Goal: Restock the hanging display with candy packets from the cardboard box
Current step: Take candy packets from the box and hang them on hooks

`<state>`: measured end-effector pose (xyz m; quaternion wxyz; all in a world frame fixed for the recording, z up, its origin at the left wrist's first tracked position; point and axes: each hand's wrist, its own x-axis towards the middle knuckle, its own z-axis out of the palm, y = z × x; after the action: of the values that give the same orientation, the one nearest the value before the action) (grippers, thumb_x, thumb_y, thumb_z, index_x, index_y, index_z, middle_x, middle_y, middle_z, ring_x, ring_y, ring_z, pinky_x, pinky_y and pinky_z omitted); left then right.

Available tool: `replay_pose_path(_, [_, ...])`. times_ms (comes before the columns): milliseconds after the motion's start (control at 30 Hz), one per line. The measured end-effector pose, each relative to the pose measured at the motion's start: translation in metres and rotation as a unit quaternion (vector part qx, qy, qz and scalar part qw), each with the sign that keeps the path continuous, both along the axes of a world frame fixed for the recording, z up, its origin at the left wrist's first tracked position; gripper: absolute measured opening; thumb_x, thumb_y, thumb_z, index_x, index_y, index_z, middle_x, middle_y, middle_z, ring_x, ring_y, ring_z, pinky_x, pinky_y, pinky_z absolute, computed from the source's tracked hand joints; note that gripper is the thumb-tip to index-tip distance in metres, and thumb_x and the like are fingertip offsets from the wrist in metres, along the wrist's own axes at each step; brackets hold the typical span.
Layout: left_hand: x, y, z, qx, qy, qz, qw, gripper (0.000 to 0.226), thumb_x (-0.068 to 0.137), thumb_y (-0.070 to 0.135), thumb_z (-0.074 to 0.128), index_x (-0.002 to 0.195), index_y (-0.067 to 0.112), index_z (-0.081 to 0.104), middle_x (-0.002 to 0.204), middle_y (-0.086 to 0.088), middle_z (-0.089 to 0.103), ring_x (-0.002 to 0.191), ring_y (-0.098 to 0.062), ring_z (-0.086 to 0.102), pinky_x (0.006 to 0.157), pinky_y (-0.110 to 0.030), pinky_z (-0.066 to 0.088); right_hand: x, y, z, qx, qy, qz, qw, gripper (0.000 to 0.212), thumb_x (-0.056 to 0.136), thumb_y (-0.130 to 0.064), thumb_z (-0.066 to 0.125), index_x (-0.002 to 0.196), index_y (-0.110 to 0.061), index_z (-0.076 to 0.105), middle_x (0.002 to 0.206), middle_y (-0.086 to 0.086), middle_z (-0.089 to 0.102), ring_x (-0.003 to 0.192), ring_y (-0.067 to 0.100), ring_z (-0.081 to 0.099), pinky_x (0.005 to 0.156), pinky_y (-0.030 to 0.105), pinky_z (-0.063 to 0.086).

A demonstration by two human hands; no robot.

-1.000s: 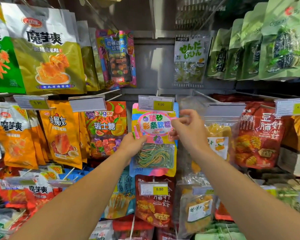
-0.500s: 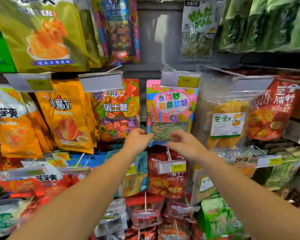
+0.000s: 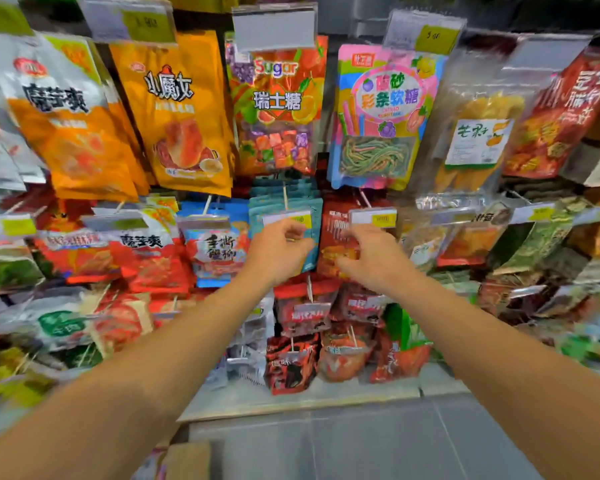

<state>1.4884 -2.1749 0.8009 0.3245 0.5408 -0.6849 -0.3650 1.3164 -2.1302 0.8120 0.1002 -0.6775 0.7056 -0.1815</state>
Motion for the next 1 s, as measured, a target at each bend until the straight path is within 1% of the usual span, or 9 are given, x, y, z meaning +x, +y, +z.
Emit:
replay_pose_path(67, [0.017, 0.034, -0.021, 0.014, -0.013, -0.009, 1.0, 0.024, 0.087, 0.02, 0.066, 0.11, 0.013, 0.067, 0.108, -0.004, 0.069, 0.102, -0.022, 0.064, 0.096, -0.038, 0.05, 0.017, 0.028, -0.023, 0.014, 0.022, 0.028, 0.999, 0.052, 0.082, -0.034, 0.069, 0.13, -0.017, 0.058, 0.127, 0.009, 0.06, 0.118, 0.029, 0.056, 0.099, 0.04, 0.047])
replay_pose_path(133, [0.034, 0.069, -0.041, 0.007, -0.05, -0.011, 0.999, 0.033, 0.087, 0.022, 0.066, 0.119, 0.013, 0.066, 0.117, -0.004, 0.069, 0.111, -0.021, 0.063, 0.1, -0.032, 0.046, 0.032, 0.057, -0.049, 0.034, 0.042, 0.049, 0.997, 0.05, 0.083, -0.036, 0.068, 0.128, -0.017, 0.058, 0.124, 0.008, 0.059, 0.116, 0.03, 0.055, 0.096, 0.041, 0.047])
replay_pose_path(233, [0.059, 0.117, -0.064, 0.006, -0.136, -0.013, 0.991, 0.045, 0.091, 0.028, 0.063, 0.134, 0.016, 0.058, 0.133, -0.002, 0.061, 0.121, -0.018, 0.057, 0.098, -0.025, 0.04, 0.055, 0.1, -0.084, 0.087, 0.041, 0.077, 0.992, 0.05, 0.084, -0.036, 0.067, 0.126, -0.012, 0.056, 0.124, 0.011, 0.056, 0.115, 0.032, 0.054, 0.091, 0.039, 0.047])
replay_pose_path(433, [0.13, 0.204, -0.113, 0.077, -0.235, -0.024, 0.969, 0.056, 0.094, 0.038, 0.059, 0.144, 0.017, 0.045, 0.136, -0.007, 0.058, 0.12, -0.027, 0.057, 0.098, -0.036, 0.046, 0.114, 0.174, -0.137, 0.16, 0.019, 0.112, 0.981, 0.058, 0.081, -0.037, 0.066, 0.134, -0.018, 0.051, 0.134, 0.008, 0.05, 0.126, 0.032, 0.047, 0.099, 0.043, 0.046])
replay_pose_path(600, [0.19, 0.253, -0.142, 0.122, -0.265, -0.001, 0.956, 0.061, 0.094, 0.038, 0.058, 0.148, 0.018, 0.039, 0.15, -0.003, 0.044, 0.134, -0.024, 0.044, 0.106, -0.035, 0.038, 0.159, 0.202, -0.158, 0.177, 0.032, 0.153, 0.972, 0.061, 0.084, -0.039, 0.066, 0.137, -0.014, 0.048, 0.137, 0.007, 0.047, 0.129, 0.03, 0.043, 0.098, 0.037, 0.042])
replay_pose_path(767, [0.256, 0.283, -0.17, 0.179, -0.273, 0.025, 0.945, 0.059, 0.091, 0.041, 0.058, 0.145, 0.02, 0.043, 0.141, -0.006, 0.054, 0.118, -0.027, 0.057, 0.1, -0.037, 0.045, 0.221, 0.217, -0.178, 0.201, 0.006, 0.183, 0.962, 0.061, 0.086, -0.033, 0.066, 0.14, -0.013, 0.048, 0.141, 0.008, 0.047, 0.13, 0.03, 0.044, 0.104, 0.039, 0.043])
replay_pose_path(833, [0.284, 0.289, -0.184, 0.18, -0.276, 0.031, 0.944, 0.058, 0.088, 0.043, 0.057, 0.142, 0.022, 0.048, 0.14, -0.005, 0.055, 0.121, -0.026, 0.055, 0.099, -0.036, 0.043, 0.249, 0.219, -0.191, 0.216, 0.006, 0.193, 0.957, 0.059, 0.084, -0.034, 0.067, 0.137, -0.014, 0.05, 0.136, 0.009, 0.049, 0.128, 0.03, 0.046, 0.103, 0.041, 0.044])
replay_pose_path(900, [0.319, 0.293, -0.199, 0.202, -0.266, 0.047, 0.941, 0.056, 0.09, 0.036, 0.061, 0.142, 0.02, 0.048, 0.141, -0.007, 0.055, 0.126, -0.027, 0.052, 0.099, -0.034, 0.042, 0.286, 0.218, -0.207, 0.241, 0.011, 0.198, 0.95, 0.059, 0.082, -0.035, 0.068, 0.135, -0.014, 0.051, 0.133, 0.009, 0.049, 0.125, 0.031, 0.047, 0.1, 0.042, 0.046])
replay_pose_path(1000, [0.356, 0.295, -0.215, 0.218, -0.27, 0.058, 0.936, 0.057, 0.09, 0.034, 0.062, 0.143, 0.018, 0.048, 0.137, -0.011, 0.058, 0.123, -0.028, 0.055, 0.097, -0.033, 0.042, 0.324, 0.215, -0.223, 0.278, 0.015, 0.2, 0.939, 0.061, 0.083, -0.034, 0.067, 0.138, -0.015, 0.048, 0.137, 0.008, 0.047, 0.128, 0.03, 0.046, 0.102, 0.04, 0.044])
